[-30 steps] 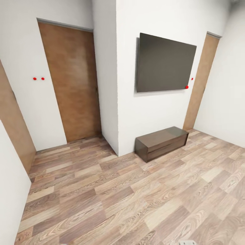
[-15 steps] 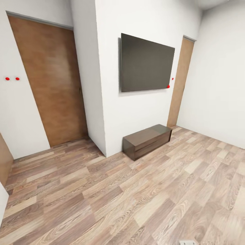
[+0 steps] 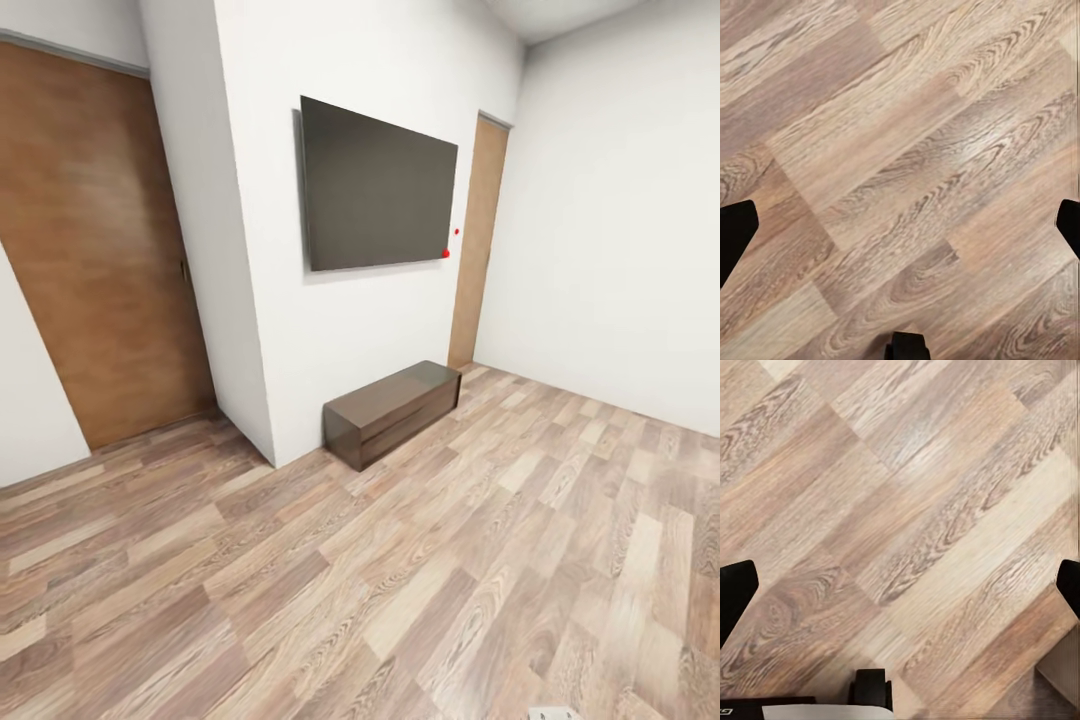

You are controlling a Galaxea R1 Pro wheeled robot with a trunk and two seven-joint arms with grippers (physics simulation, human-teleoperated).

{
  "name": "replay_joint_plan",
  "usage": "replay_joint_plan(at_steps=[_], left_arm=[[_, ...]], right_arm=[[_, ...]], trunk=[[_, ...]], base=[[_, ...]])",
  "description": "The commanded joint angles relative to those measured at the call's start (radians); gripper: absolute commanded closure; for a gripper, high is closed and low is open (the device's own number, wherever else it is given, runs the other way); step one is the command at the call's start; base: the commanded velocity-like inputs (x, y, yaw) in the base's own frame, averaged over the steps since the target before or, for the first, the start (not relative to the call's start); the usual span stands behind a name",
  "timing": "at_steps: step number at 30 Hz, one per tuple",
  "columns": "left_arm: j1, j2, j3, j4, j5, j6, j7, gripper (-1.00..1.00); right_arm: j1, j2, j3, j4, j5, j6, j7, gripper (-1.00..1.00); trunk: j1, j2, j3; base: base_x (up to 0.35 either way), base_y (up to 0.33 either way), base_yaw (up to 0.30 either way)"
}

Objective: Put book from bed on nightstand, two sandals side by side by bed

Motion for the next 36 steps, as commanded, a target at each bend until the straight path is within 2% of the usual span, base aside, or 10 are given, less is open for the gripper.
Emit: replay_joint_plan(at_steps=[1, 22, 28, 36], left_arm=[[-0.001, 0.001, -0.008, 0.001, 0.010, -0.004, -0.002, -1.00], [-0.001, -0.001, -0.029, 0.001, 0.010, -0.004, -0.002, -1.00], [0.000, -0.001, -0.030, 0.001, 0.010, -0.003, -0.002, -1.00], [-0.001, -0.001, -0.030, 0.001, 0.010, -0.004, -0.002, -1.00]], right_arm=[[0.000, 0.000, 0.000, -0.002, 0.000, 0.006, 0.003, -1.00], [0.000, 0.000, 0.000, -0.002, 0.000, 0.005, 0.003, -1.00], [0.000, 0.000, 0.000, -0.002, 0.000, 0.003, 0.002, -1.00], [0.000, 0.001, 0.000, -0.002, 0.000, -0.002, 0.001, -1.00]], trunk=[[0.000, -0.001, -0.001], [0.000, -0.001, -0.001], [0.000, -0.001, -0.001], [0.000, -0.001, -0.001]], base=[[0.000, 0.000, -0.279], [0.015, 0.000, -0.273], [0.120, 0.000, -0.094], [0.276, 0.000, -0.018]])
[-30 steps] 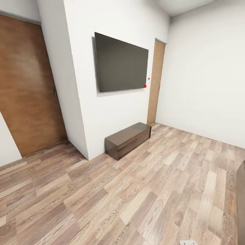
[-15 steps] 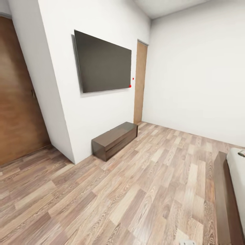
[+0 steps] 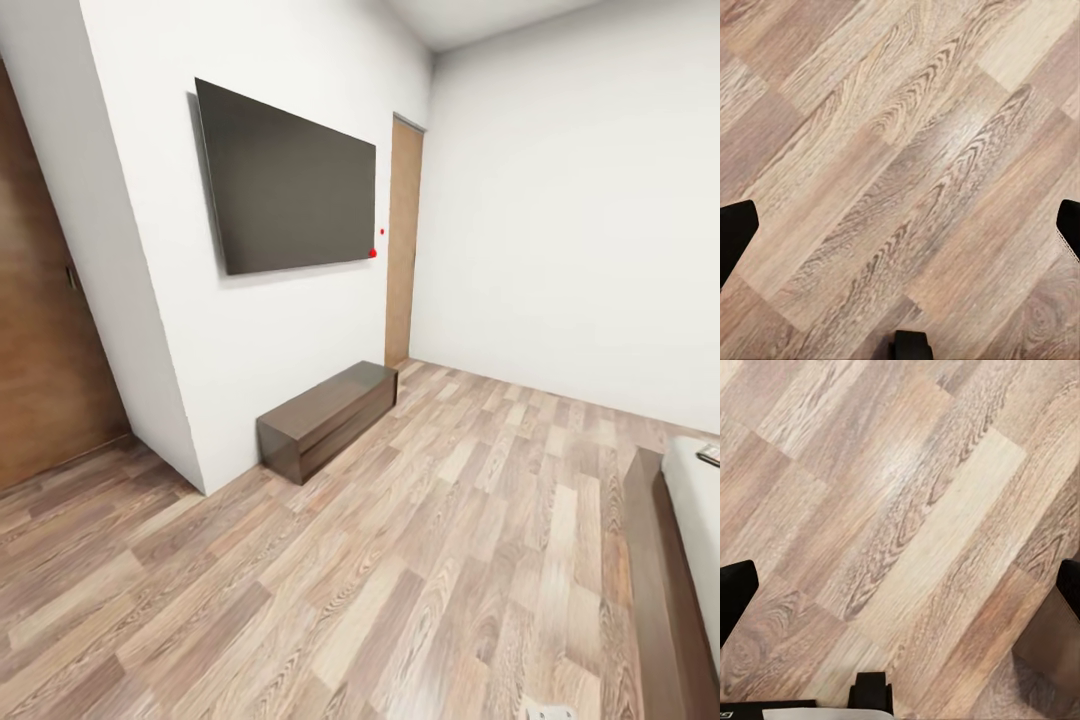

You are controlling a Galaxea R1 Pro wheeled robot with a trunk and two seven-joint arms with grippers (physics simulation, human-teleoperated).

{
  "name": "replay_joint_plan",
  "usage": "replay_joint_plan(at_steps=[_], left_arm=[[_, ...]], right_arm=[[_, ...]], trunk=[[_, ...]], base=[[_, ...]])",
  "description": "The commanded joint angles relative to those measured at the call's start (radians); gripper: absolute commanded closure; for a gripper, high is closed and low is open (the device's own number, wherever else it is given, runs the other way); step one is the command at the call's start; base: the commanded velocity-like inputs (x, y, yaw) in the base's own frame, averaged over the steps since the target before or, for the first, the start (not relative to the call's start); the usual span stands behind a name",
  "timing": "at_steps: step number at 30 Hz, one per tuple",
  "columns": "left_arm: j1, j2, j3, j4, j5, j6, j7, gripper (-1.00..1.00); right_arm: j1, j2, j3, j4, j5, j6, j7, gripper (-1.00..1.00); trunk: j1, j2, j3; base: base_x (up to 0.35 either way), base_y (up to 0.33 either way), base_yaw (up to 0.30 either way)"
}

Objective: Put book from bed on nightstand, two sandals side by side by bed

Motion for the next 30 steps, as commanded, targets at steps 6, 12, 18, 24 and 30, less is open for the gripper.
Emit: replay_joint_plan(at_steps=[6, 12, 18, 24, 30], left_arm=[[-0.001, 0.001, -0.008, 0.001, 0.010, -0.003, -0.002, -1.00], [-0.001, 0.001, -0.008, 0.001, 0.010, -0.003, -0.002, -1.00], [-0.001, 0.001, -0.009, 0.001, 0.010, -0.001, -0.002, -1.00], [-0.001, 0.001, -0.028, 0.001, 0.010, 0.000, -0.002, -1.00], [-0.001, 0.001, -0.050, 0.001, 0.010, 0.003, -0.001, -1.00]], right_arm=[[0.000, 0.000, 0.001, -0.002, 0.000, 0.004, 0.003, -1.00], [0.000, 0.000, 0.002, -0.002, 0.000, 0.003, 0.003, -1.00], [0.000, 0.001, 0.002, -0.002, 0.000, 0.002, 0.003, -1.00], [0.000, 0.001, 0.002, -0.002, 0.000, 0.002, 0.002, -1.00], [0.001, 0.001, 0.002, 0.001, 0.000, 0.001, 0.002, -1.00]], trunk=[[0.001, -0.001, -0.001], [0.001, -0.001, -0.001], [0.001, -0.001, -0.001], [0.001, -0.001, 0.002], [0.001, -0.001, 0.009]], base=[[0.327, 0.000, -0.004], [0.335, 0.000, -0.001], [0.337, 0.000, 0.000], [0.174, 0.000, -0.033], [0.050, 0.000, -0.086]])
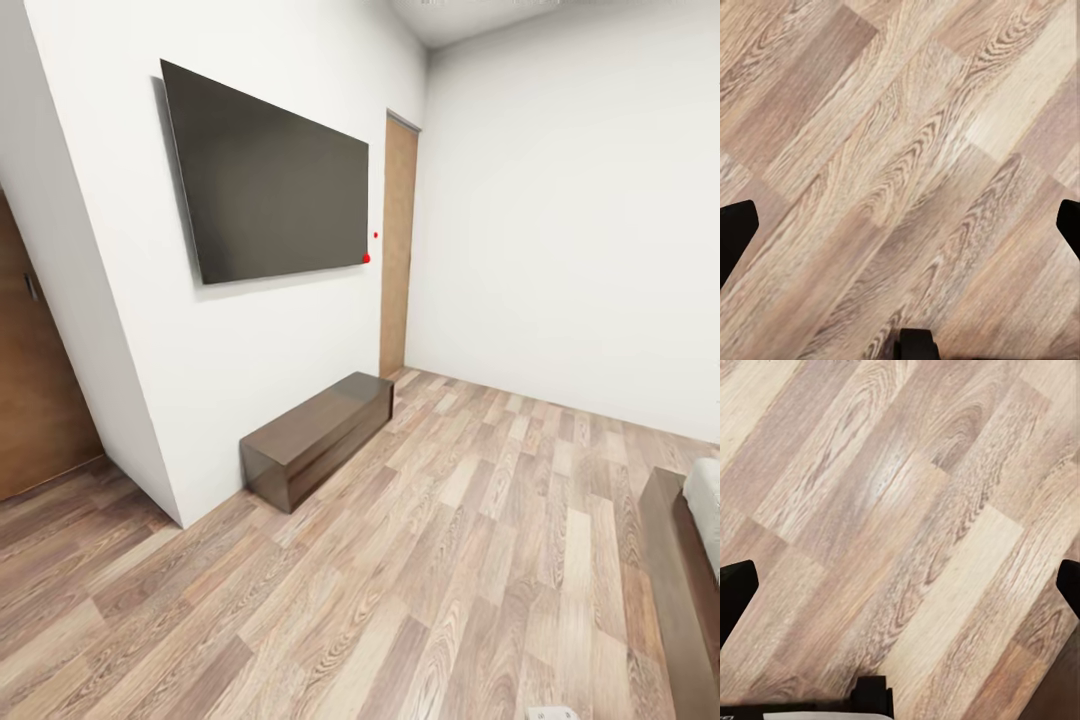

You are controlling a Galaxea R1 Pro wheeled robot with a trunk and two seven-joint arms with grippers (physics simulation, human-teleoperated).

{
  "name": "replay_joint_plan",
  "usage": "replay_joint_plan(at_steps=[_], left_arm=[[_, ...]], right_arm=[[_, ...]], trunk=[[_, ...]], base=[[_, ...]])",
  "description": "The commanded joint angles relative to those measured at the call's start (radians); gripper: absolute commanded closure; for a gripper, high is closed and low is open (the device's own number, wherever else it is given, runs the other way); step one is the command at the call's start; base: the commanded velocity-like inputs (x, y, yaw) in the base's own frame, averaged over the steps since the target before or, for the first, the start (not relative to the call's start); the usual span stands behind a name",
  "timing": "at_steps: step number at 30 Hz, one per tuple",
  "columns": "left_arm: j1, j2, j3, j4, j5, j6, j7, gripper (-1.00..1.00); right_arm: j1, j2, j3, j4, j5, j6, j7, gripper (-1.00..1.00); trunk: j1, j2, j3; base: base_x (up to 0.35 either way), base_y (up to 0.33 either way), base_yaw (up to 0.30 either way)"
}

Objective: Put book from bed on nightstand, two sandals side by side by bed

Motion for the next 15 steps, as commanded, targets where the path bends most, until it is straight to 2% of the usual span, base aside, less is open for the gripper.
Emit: replay_joint_plan(at_steps=[1, 4, 7, 12, 15], left_arm=[[-0.001, 0.001, -0.010, 0.001, 0.010, -0.001, -0.002, -1.00], [-0.001, 0.001, -0.012, 0.002, 0.010, 0.026, -0.002, -1.00], [-0.001, 0.002, -0.014, 0.002, 0.011, 0.087, 0.001, -1.00], [-0.001, 0.002, -0.015, 0.003, 0.012, 0.150, 0.006, -1.00], [0.000, 0.001, -0.015, 0.004, 0.013, 0.176, 0.010, -1.00]], right_arm=[[0.000, 0.000, 0.000, -0.002, 0.000, 0.006, 0.003, -1.00], [0.000, -0.001, 0.000, -0.001, -0.001, 0.006, 0.004, -1.00], [0.000, -0.001, -0.001, 0.001, -0.001, 0.005, 0.004, -1.00], [0.000, -0.001, -0.002, 0.014, -0.001, 0.006, 0.003, -1.00], [0.000, -0.001, -0.016, 0.036, -0.002, 0.006, 0.002, -1.00]], trunk=[[0.000, -0.001, 0.000], [0.000, -0.001, 0.003], [0.000, -0.001, 0.004], [0.000, -0.001, 0.005], [0.000, -0.001, 0.005]], base=[[0.019, 0.000, -0.090], [0.012, 0.000, -0.064], [0.005, 0.000, -0.026], [0.002, 0.000, -0.011], [0.001, 0.000, -0.004]])
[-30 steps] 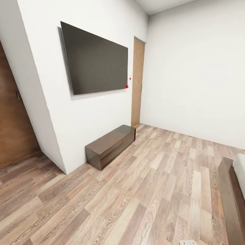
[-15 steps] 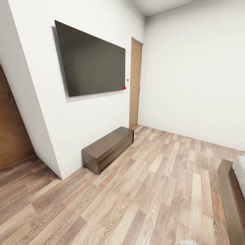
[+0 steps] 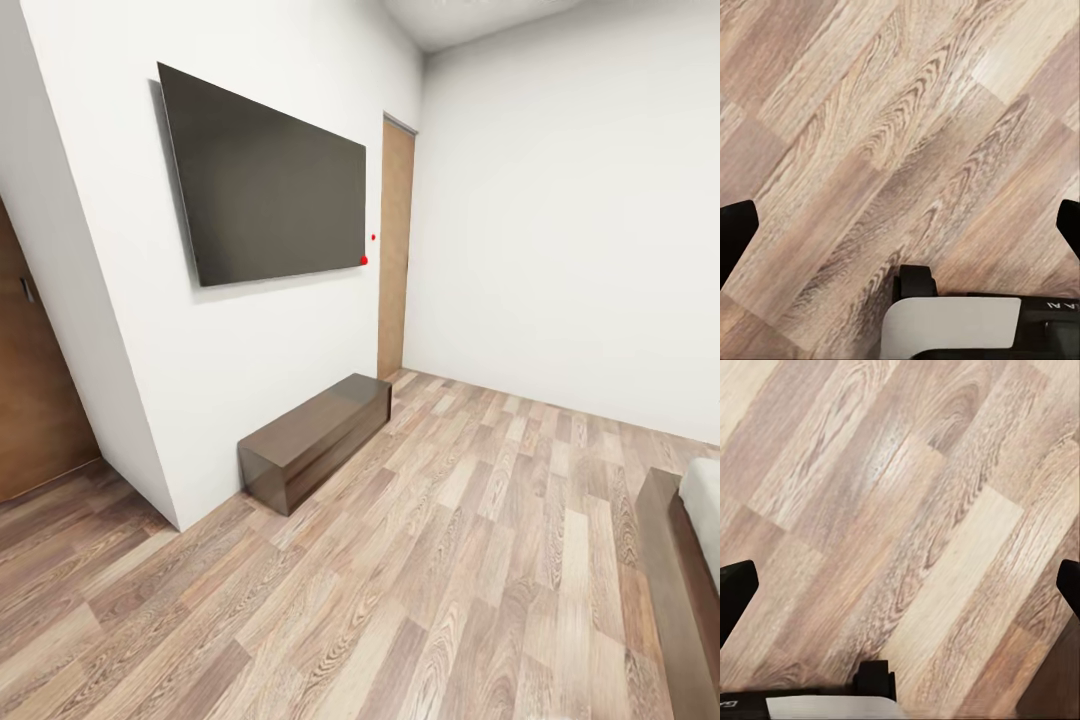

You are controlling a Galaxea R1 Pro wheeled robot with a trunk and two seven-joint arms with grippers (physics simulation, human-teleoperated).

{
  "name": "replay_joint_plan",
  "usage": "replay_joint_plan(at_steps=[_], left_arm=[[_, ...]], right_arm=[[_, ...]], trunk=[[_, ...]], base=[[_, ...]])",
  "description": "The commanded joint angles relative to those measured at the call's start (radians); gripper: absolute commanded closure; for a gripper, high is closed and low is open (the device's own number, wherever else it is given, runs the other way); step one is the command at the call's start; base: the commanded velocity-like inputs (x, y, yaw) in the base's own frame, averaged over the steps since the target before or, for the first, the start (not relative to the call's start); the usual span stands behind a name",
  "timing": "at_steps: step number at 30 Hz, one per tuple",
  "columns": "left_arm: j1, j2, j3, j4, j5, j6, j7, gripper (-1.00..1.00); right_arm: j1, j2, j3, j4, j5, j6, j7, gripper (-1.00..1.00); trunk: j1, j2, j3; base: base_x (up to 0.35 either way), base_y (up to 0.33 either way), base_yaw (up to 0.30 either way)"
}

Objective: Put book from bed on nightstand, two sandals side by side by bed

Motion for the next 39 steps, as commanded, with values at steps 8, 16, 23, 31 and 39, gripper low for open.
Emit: replay_joint_plan(at_steps=[8, 16, 23, 31, 39], left_arm=[[0.002, 0.001, -0.008, 0.004, 0.011, 0.013, 0.002, -1.00], [0.003, 0.000, -0.008, 0.045, 0.012, -0.021, 0.002, -1.00], [0.003, 0.000, -0.008, 0.073, 0.012, -0.054, 0.003, -1.00], [0.007, -0.001, -0.009, 0.080, 0.010, -0.075, 0.002, -1.00], [0.010, -0.001, -0.018, 0.081, 0.010, -0.080, 0.001, -1.00]], right_arm=[[0.000, 0.000, -0.082, 0.064, 0.001, 0.005, 0.003, -1.00], [0.000, -0.001, -0.102, 0.120, 0.002, 0.004, 0.003, -1.00], [0.001, -0.001, -0.107, 0.165, 0.002, 0.002, 0.003, -1.00], [0.022, 0.001, -0.107, 0.183, 0.002, -0.076, 0.003, -1.00], [0.036, 0.007, -0.107, 0.201, 0.002, -0.109, 0.003, -1.00]], trunk=[[0.000, -0.001, -0.001], [0.000, -0.001, -0.001], [0.000, -0.001, -0.001], [0.000, -0.001, -0.001], [0.000, -0.001, -0.001]], base=[[0.000, 0.000, -0.001], [0.000, 0.000, 0.000], [0.000, 0.000, 0.000], [0.036, 0.000, 0.000], [0.241, 0.000, -0.025]])
